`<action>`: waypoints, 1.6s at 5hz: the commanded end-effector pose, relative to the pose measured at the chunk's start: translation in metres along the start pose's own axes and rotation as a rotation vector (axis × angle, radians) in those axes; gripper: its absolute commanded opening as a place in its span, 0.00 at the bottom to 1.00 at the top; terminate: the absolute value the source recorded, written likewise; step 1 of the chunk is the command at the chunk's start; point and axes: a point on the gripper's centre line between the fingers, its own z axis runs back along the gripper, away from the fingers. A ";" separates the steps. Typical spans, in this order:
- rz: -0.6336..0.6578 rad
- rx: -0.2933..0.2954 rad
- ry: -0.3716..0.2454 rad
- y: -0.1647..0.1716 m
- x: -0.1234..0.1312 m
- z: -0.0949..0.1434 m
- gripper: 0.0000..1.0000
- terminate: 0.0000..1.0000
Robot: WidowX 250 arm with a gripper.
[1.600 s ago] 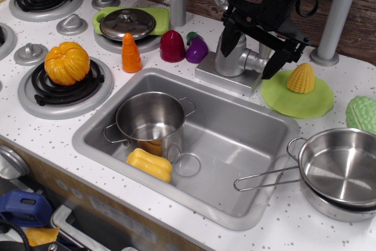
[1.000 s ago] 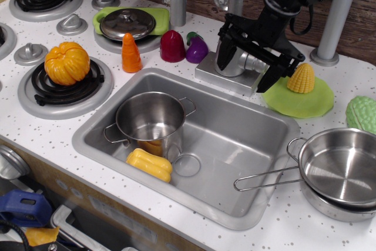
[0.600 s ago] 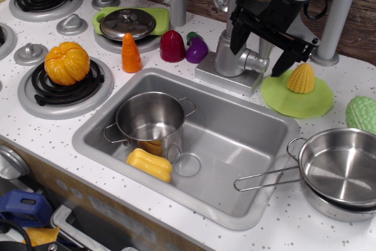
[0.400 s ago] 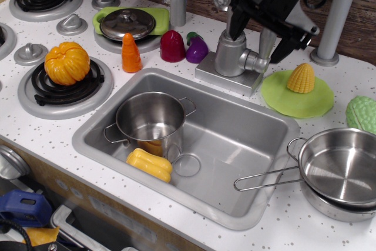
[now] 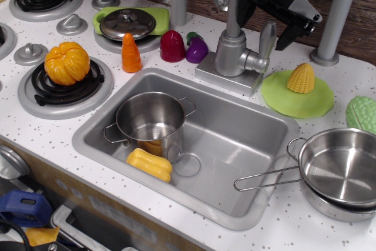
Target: Turn lever vertical to front
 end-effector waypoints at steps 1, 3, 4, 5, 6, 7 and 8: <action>0.016 -0.015 -0.091 0.006 0.022 0.012 1.00 0.00; 0.042 -0.021 -0.080 0.002 0.025 0.011 0.00 0.00; 0.091 -0.065 -0.015 -0.007 0.013 0.013 0.00 0.00; 0.113 -0.053 0.059 -0.017 -0.012 0.024 0.00 0.00; 0.113 -0.058 0.116 -0.015 -0.034 0.034 0.00 0.00; 0.123 -0.071 0.111 -0.020 -0.051 0.024 0.00 0.00; 0.106 -0.055 0.080 -0.021 -0.063 0.003 0.00 0.00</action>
